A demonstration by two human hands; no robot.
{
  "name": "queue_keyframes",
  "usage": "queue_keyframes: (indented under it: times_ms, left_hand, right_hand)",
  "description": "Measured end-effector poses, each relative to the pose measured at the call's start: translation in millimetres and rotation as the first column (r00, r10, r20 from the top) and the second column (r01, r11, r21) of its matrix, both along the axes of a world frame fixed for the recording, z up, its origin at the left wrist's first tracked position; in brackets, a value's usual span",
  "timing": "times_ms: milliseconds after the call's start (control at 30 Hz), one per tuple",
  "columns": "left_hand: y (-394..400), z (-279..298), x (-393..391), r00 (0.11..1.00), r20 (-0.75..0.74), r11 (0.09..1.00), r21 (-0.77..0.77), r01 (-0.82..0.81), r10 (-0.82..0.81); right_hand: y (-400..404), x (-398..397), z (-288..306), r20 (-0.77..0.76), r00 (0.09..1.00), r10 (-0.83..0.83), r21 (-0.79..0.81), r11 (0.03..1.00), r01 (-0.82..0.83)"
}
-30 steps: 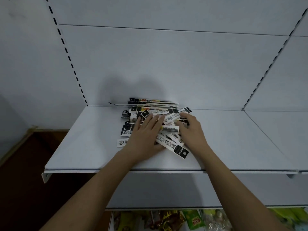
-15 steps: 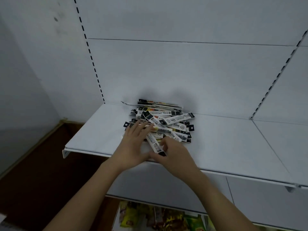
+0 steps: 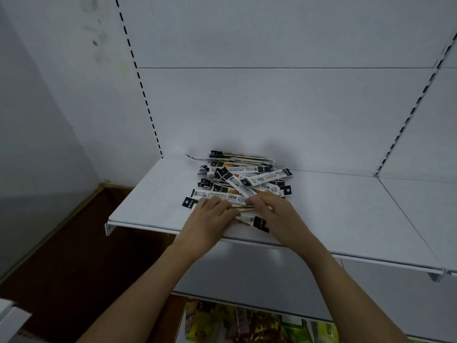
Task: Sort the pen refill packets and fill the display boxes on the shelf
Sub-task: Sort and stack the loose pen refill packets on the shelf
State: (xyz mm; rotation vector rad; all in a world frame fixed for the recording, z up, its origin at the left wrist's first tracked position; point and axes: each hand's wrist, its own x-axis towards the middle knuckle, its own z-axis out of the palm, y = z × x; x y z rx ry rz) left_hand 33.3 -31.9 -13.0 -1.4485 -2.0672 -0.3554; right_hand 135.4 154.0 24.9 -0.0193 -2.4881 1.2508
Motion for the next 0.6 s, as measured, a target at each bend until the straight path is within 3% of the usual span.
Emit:
queue_keyframes:
  times_ms: [33,100,233,367,433,533,600]
  left_hand:
    - [-5.1,0.1,-2.4,1.000,0.016,1.000,0.021,-0.021,0.020]
    - [-18.0,3.9,-8.4,0.995,0.069,0.993,0.084,-0.082,0.076]
    - [-47.1,10.5,-22.0,0.987,0.139,0.986,0.140,-0.094,0.074]
    - [-44.7,6.2,-32.5,0.994,0.084,0.998,-0.011,-0.068,0.069]
    - [-39.9,4.8,-34.9,0.998,0.032,0.997,-0.046,-0.058,0.059]
    - [-37.1,5.8,-43.3,0.998,-0.062,1.000,0.015,-0.028,0.029]
    - [-38.5,7.2,-50.7,0.999,-0.028,0.998,0.051,-0.026,0.027]
  right_hand:
    - [-2.2,-5.0,1.2,-0.067,0.996,-0.051,-0.013,0.999,0.050]
    - [-6.1,-16.1,0.7,-0.135,0.989,-0.063,0.108,0.991,0.078]
    - [-24.9,-25.4,-10.6,0.111,0.993,0.027,0.437,0.897,-0.073]
    - [-33.6,-28.0,-9.6,0.090,0.994,-0.063,0.510,0.860,0.008]
    - [-36.7,-29.8,-0.1,0.102,0.994,-0.049,0.404,0.915,0.003]
    - [-41.0,-35.9,16.2,0.109,0.994,0.013,0.032,0.999,-0.016]
    - [-36.6,-43.5,16.1,0.036,0.990,-0.135,-0.028,0.990,0.136]
